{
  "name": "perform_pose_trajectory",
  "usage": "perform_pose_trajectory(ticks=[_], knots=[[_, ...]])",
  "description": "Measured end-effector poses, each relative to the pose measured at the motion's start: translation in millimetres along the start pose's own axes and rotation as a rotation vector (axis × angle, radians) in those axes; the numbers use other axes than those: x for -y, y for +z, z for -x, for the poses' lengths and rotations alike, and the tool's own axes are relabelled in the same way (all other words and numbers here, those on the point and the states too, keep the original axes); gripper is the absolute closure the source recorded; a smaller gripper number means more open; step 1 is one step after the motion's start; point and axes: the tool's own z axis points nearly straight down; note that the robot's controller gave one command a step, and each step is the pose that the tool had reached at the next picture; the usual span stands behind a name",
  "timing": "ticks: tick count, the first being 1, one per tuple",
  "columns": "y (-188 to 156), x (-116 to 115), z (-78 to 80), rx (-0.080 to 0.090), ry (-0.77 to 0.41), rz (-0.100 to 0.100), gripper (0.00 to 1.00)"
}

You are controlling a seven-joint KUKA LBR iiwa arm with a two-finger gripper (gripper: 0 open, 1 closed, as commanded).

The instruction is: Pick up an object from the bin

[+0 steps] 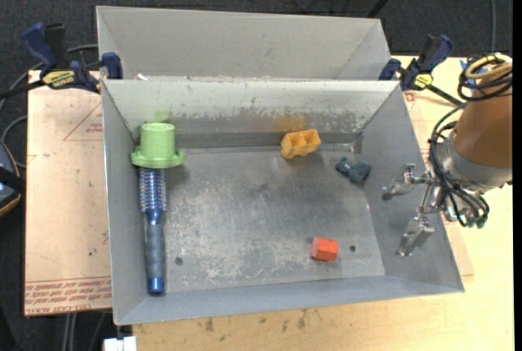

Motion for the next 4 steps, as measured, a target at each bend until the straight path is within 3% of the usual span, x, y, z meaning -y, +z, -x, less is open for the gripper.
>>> perform_pose_trajectory(ticks=[1,2,3,4], knots=[[102,-22,-4.4,0.001,0.285,0.002,0.00],[110,-57,-14.3,0.024,0.272,-0.004,0.00],[110,-88,-13.5,0.024,0.294,-0.004,0.00],[109,-89,-13.7,0.021,0.292,-0.001,1.00]])
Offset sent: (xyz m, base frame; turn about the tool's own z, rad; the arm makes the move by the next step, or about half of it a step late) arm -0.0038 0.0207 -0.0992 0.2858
